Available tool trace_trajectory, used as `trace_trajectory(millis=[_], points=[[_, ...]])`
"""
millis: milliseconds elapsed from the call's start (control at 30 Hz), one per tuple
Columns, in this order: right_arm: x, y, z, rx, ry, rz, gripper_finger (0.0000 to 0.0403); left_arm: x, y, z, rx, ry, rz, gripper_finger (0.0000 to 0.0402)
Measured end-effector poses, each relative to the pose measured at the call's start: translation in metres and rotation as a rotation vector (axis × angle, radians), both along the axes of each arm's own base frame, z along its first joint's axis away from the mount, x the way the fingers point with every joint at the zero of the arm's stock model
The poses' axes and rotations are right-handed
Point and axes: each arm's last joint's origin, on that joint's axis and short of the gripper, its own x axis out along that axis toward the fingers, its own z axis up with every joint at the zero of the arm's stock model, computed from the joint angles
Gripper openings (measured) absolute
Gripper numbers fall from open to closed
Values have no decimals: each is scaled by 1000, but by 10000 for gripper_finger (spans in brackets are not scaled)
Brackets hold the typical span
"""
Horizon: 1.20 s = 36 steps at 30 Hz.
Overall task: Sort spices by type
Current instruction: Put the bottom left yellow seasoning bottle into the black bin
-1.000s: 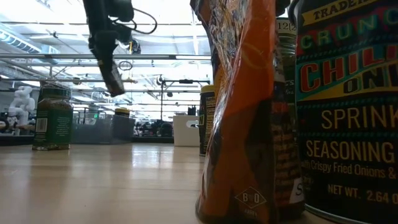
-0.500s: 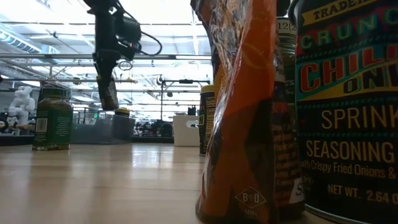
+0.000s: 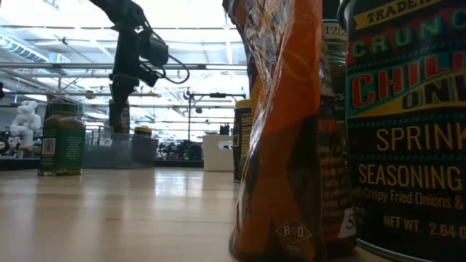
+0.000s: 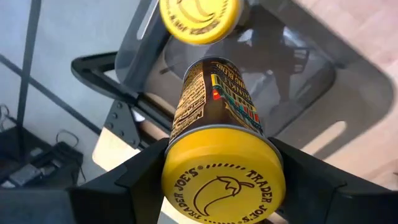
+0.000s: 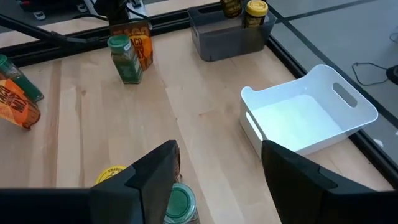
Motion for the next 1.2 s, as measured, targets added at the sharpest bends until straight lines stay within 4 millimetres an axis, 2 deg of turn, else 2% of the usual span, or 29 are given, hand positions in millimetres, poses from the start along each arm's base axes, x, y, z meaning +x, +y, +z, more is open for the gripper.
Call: trace_trajectory(millis=[267,433,1000,1200], points=[[0,0,0,2,0,3,219,-9,30,-15,26,-25,67,256],[0,0,0,3,-1,3,219,-14,41,-27,-5,-20,103,256],[0,1,0,15,-6,-5,219,-7,57,-58,-94,1,109,256],[0,1,0,32,-11,-12,219,-6,59,-61,-96,3,108,256]])
